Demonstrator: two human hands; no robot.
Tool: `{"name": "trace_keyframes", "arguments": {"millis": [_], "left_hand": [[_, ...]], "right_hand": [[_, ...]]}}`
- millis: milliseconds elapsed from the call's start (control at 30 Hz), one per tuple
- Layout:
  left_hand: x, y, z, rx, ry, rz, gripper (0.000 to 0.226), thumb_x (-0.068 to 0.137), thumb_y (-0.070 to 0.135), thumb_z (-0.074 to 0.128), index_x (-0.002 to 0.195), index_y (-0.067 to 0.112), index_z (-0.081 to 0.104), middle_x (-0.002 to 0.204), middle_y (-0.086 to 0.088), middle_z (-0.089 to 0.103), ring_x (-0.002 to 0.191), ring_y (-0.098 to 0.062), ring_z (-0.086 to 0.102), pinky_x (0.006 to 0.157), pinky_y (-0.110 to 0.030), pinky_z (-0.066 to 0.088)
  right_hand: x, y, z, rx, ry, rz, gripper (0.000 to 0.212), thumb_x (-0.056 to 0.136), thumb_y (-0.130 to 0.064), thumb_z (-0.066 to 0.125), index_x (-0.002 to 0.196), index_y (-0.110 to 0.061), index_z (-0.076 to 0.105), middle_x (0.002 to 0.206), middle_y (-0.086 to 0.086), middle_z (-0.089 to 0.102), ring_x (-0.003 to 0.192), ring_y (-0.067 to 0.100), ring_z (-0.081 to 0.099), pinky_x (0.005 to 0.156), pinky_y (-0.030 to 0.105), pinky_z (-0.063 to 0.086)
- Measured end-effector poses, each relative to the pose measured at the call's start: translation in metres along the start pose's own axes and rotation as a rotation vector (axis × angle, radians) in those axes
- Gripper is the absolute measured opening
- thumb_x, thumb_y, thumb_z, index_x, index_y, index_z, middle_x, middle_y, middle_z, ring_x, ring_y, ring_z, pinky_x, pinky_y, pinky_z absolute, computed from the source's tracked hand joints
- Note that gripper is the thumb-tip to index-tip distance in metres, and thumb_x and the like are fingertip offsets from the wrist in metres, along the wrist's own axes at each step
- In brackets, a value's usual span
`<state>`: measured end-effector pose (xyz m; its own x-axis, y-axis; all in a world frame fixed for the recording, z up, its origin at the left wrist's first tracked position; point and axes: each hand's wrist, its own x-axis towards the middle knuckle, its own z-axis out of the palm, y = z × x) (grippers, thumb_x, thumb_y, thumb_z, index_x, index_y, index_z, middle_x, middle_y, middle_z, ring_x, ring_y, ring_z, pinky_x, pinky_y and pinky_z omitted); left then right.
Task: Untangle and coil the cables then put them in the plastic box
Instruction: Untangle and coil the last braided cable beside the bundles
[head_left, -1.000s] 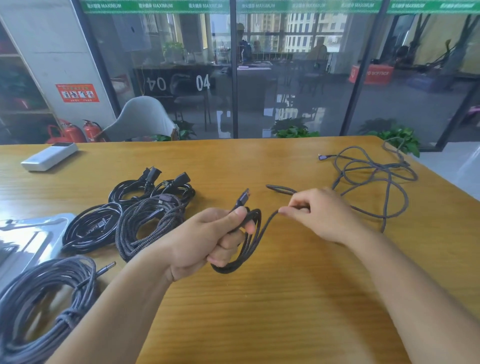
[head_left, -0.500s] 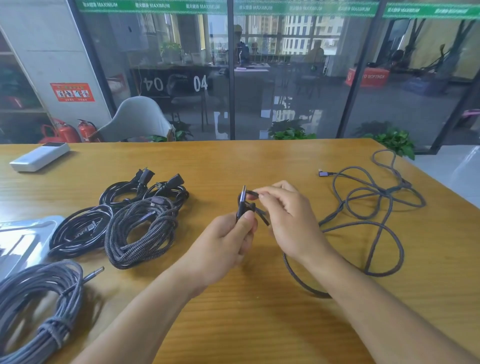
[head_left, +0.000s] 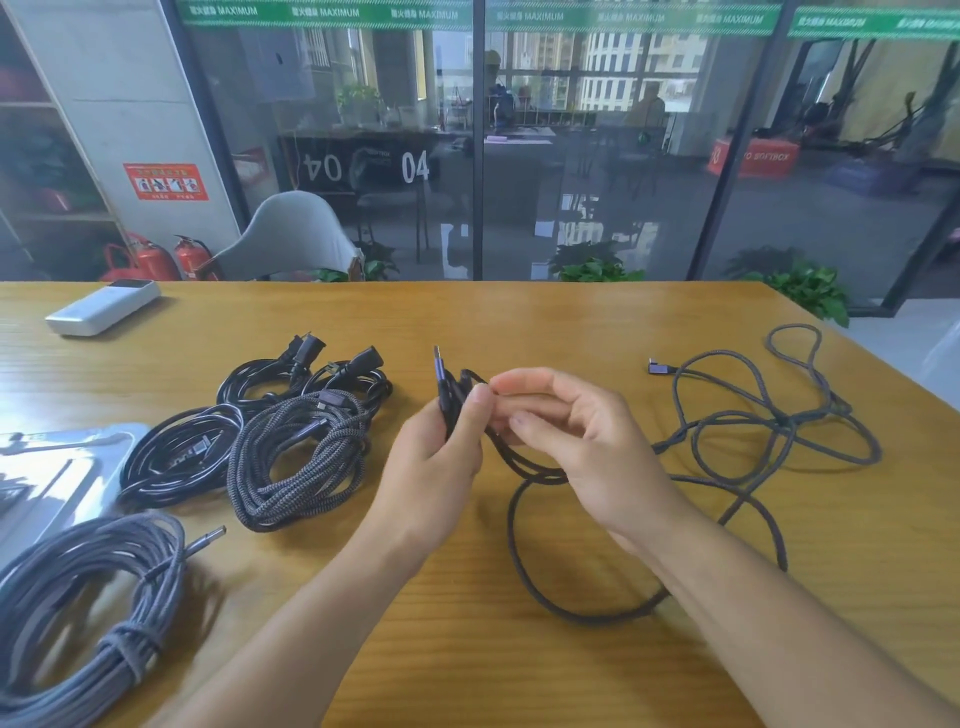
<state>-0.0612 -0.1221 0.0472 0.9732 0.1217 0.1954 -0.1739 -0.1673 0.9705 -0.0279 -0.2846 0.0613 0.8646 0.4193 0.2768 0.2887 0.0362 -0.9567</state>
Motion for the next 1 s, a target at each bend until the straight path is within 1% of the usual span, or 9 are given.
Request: {"name": "trace_keyframes", "arguments": {"millis": [100, 167, 267, 333, 467, 567, 733, 867, 1000], "left_hand": [[0.004, -0.003, -0.008, 0.07, 0.064, 0.039, 0.045, 0.109, 0.043, 0.045, 0.095, 0.001, 0.057, 0.057, 0.013, 0.036, 0.052, -0.011, 0.029, 0.051, -0.028, 0.027], [0.004, -0.004, -0.01, 0.07, 0.08, 0.025, 0.042, 0.111, 0.038, 0.042, 0.086, 0.006, 0.055, 0.056, 0.012, 0.035, 0.052, -0.012, 0.027, 0.05, -0.029, 0.025], [0.007, -0.004, -0.016, 0.042, 0.116, 0.019, 0.045, 0.112, 0.034, 0.04, 0.087, -0.001, 0.05, 0.056, 0.009, 0.031, 0.052, -0.014, 0.024, 0.051, -0.032, 0.021], [0.01, -0.002, -0.023, -0.009, 0.145, 0.051, 0.045, 0.113, 0.031, 0.037, 0.089, -0.007, 0.044, 0.058, 0.006, 0.031, 0.052, -0.014, 0.025, 0.051, -0.031, 0.021], [0.013, 0.0, -0.028, -0.028, 0.202, 0.098, 0.047, 0.114, 0.027, 0.032, 0.084, -0.004, 0.049, 0.063, -0.004, 0.056, 0.054, -0.012, 0.039, 0.052, -0.02, 0.034], [0.014, 0.002, -0.029, -0.154, 0.207, 0.074, 0.039, 0.115, 0.031, 0.031, 0.088, 0.009, 0.049, 0.079, -0.012, 0.072, 0.063, -0.018, 0.051, 0.061, -0.027, 0.04], [0.014, 0.003, -0.03, -0.335, 0.188, 0.02, 0.039, 0.114, 0.037, 0.035, 0.088, 0.016, 0.053, 0.081, -0.009, 0.072, 0.08, -0.023, 0.063, 0.084, -0.041, 0.047], [0.014, 0.004, -0.027, -0.303, 0.194, 0.05, 0.036, 0.113, 0.038, 0.034, 0.089, 0.016, 0.048, 0.075, -0.003, 0.067, 0.07, -0.019, 0.048, 0.069, -0.033, 0.038], [0.015, 0.004, -0.028, -0.28, 0.192, 0.054, 0.037, 0.114, 0.036, 0.032, 0.086, 0.016, 0.047, 0.066, 0.002, 0.056, 0.061, -0.015, 0.041, 0.064, -0.032, 0.036]], "right_hand": [[0.0, 0.001, 0.002, 0.083, -0.075, 0.074, 0.03, 0.106, -0.004, 0.055, 0.132, -0.019, 0.054, 0.121, -0.002, 0.077, 0.115, 0.017, 0.071, 0.101, 0.032, 0.055], [-0.001, 0.003, 0.005, -0.041, -0.059, 0.059, 0.026, 0.106, -0.014, 0.06, 0.13, -0.023, 0.055, 0.122, -0.009, 0.075, 0.116, 0.01, 0.069, 0.1, 0.026, 0.053], [-0.002, 0.008, -0.001, -0.629, -0.052, -0.056, 0.02, 0.103, -0.037, 0.063, 0.121, -0.031, 0.062, 0.115, -0.023, 0.067, 0.115, -0.005, 0.059, 0.095, 0.015, 0.047], [-0.002, 0.013, -0.006, -0.874, -0.166, -0.042, 0.019, 0.102, -0.044, 0.062, 0.116, -0.033, 0.069, 0.108, -0.025, 0.063, 0.111, -0.004, 0.053, 0.093, 0.02, 0.044], [-0.002, 0.018, -0.003, -0.724, -0.255, 0.015, 0.015, 0.105, -0.035, 0.06, 0.106, -0.032, 0.075, 0.1, -0.017, 0.071, 0.102, -0.002, 0.062, 0.089, 0.017, 0.046], [-0.001, 0.021, 0.006, -0.452, -0.187, 0.055, 0.011, 0.107, -0.024, 0.058, 0.105, -0.023, 0.069, 0.094, -0.009, 0.078, 0.093, 0.006, 0.072, 0.087, 0.019, 0.052], [0.005, 0.025, 0.005, -0.255, -0.024, 0.082, 0.006, 0.103, -0.024, 0.066, 0.103, -0.022, 0.071, 0.098, -0.003, 0.078, 0.095, 0.013, 0.073, 0.091, 0.033, 0.058], [0.004, 0.026, 0.006, -0.395, 0.024, -0.055, 0.009, 0.104, -0.024, 0.062, 0.097, -0.024, 0.068, 0.083, -0.004, 0.074, 0.084, 0.013, 0.07, 0.081, 0.038, 0.057], [0.004, 0.024, 0.002, -0.226, -0.003, 0.003, 0.015, 0.109, -0.018, 0.053, 0.104, -0.017, 0.067, 0.092, 0.003, 0.074, 0.087, 0.019, 0.073, 0.081, 0.034, 0.061]]}}
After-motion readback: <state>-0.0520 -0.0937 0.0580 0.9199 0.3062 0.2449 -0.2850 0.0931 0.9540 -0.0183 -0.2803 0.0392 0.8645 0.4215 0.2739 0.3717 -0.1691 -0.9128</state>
